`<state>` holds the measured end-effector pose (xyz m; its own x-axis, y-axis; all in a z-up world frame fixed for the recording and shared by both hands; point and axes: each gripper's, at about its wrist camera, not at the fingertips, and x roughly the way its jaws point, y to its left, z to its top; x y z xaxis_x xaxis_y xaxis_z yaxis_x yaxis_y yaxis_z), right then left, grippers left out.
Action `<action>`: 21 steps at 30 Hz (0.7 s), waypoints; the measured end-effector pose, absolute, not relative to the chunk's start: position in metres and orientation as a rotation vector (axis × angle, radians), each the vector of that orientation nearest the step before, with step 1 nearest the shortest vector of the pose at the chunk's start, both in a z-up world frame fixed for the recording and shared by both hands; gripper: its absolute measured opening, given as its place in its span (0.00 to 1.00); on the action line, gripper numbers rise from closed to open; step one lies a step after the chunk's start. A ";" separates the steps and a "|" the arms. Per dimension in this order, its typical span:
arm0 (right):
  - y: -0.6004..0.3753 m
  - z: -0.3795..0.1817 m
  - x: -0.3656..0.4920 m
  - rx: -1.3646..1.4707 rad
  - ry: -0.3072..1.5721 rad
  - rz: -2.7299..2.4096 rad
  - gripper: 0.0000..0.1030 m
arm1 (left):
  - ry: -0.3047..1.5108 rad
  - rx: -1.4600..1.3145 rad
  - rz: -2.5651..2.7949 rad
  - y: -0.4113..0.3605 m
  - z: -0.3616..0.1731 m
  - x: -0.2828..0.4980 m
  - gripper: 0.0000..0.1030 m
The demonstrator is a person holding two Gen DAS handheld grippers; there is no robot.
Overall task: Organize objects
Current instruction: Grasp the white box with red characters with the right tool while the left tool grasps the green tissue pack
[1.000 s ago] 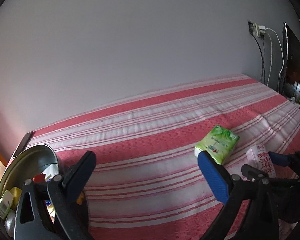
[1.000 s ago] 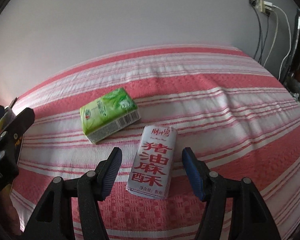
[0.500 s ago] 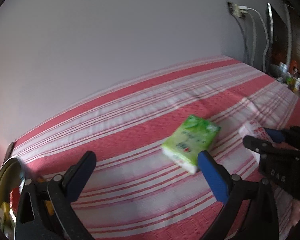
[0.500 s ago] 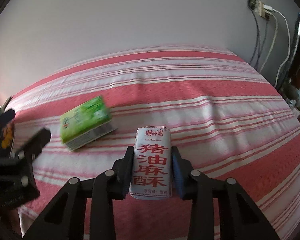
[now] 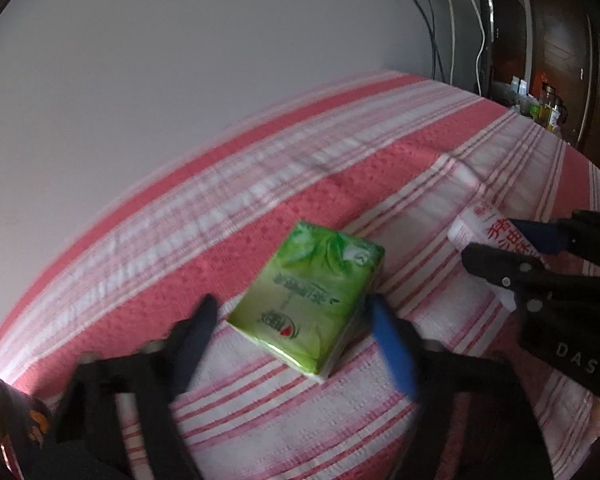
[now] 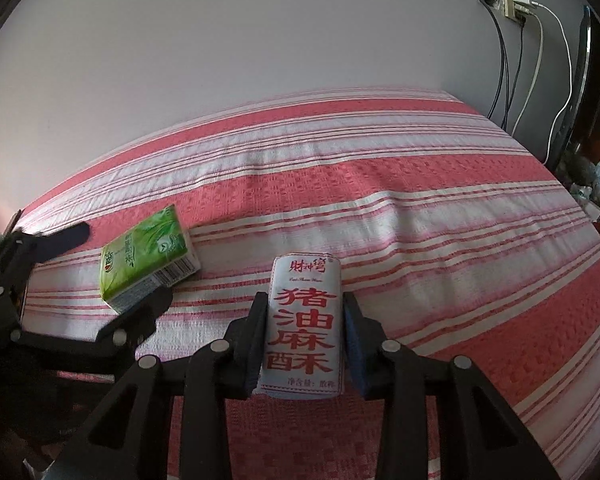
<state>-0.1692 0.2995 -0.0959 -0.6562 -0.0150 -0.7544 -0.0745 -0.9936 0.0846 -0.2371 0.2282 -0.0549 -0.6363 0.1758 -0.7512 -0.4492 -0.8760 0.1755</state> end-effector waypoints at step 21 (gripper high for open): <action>0.296 -0.084 -0.156 -1.165 0.157 2.890 0.37 | 0.367 -0.935 2.707 0.197 -0.035 -0.206 0.58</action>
